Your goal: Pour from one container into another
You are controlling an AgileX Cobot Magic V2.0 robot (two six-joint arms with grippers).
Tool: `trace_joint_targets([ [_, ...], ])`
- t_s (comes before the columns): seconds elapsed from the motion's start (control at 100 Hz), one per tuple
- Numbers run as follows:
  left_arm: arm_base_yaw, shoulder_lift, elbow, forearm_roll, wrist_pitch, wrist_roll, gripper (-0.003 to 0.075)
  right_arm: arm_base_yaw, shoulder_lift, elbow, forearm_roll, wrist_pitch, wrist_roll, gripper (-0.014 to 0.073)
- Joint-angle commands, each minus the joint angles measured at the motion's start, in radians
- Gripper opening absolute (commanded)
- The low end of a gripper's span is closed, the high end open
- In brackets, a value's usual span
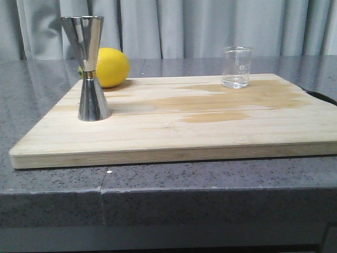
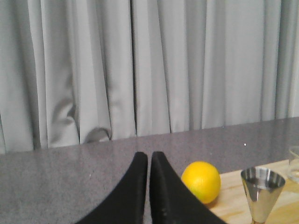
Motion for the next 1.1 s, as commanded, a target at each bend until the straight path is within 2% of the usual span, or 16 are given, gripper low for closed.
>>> trace_joint_targets([
  [0.0,0.002,-0.037,0.039,-0.023,-0.121,0.002,-0.0020,-0.006,-0.049,0.045,-0.007,-0.073,-0.012,-0.0074],
  [0.17,0.004,-0.120,0.164,-0.023,-0.139,0.002,-0.0020,-0.006,-0.171,0.151,0.008,-0.063,-0.012,-0.0074],
  [0.34,0.004,-0.141,0.221,-0.023,-0.141,0.002,-0.0019,-0.006,-0.228,0.208,0.012,-0.063,-0.012,-0.0075],
  [0.91,0.004,-0.141,0.247,-0.060,-0.114,0.002,-0.0019,-0.006,-0.228,0.210,0.012,-0.063,-0.012,-0.0075],
  [1.03,0.006,-0.145,0.283,-0.060,-0.155,0.002,-0.0020,-0.006,-0.228,0.210,0.012,-0.063,-0.012,-0.0075],
  [1.09,0.024,-0.159,0.310,0.000,-0.207,0.002,-0.0020,-0.006,-0.228,0.210,0.012,-0.063,-0.012,-0.0075],
])
